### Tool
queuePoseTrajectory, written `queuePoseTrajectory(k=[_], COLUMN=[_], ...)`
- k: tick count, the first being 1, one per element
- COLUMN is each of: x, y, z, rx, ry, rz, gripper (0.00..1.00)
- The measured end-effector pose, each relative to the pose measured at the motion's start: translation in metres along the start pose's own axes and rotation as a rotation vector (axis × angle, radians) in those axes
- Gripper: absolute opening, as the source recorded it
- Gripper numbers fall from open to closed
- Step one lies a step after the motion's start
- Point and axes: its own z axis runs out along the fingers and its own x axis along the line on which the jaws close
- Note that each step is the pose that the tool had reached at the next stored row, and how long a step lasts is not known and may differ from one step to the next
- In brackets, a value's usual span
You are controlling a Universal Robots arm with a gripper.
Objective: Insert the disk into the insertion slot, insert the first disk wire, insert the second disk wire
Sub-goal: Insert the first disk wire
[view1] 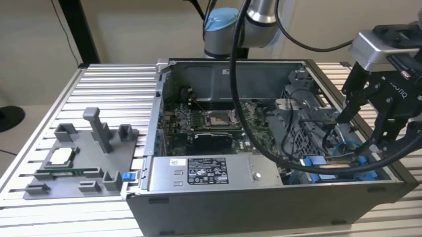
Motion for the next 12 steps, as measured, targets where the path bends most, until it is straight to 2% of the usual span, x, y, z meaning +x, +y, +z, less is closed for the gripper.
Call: queuePoseTrajectory(k=[5, 12], x=[-0.0119, -0.0182], y=[0.0024, 0.0104], z=[0.0014, 0.0032], rx=[0.0037, 0.0104], ry=[-0.0001, 0.0002], rz=[-0.001, -0.001], gripper=[1.0, 1.0])
